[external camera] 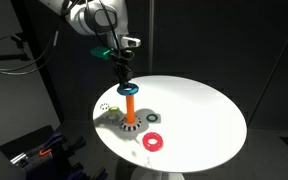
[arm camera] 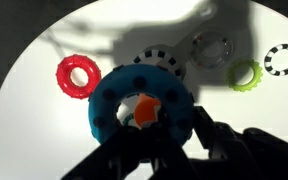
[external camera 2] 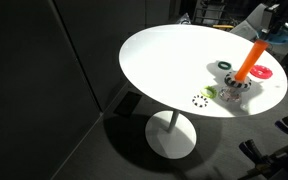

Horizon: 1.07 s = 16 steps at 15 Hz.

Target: Put the big blue ring on the stake

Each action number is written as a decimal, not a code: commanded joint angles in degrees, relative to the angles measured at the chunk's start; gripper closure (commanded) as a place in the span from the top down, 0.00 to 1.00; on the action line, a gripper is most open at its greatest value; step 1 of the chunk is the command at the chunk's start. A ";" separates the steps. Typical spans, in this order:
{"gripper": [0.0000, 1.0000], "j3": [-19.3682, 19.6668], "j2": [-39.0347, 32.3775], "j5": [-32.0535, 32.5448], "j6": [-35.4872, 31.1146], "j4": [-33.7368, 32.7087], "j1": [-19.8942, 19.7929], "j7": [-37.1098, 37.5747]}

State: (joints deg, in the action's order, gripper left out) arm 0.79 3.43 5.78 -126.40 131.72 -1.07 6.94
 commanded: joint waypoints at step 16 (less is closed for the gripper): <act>0.10 0.01 -3.41 -0.36 12.06 -11.96 0.43 0.05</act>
State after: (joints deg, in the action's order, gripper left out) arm 0.48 -0.49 5.69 -117.70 121.78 -0.27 7.00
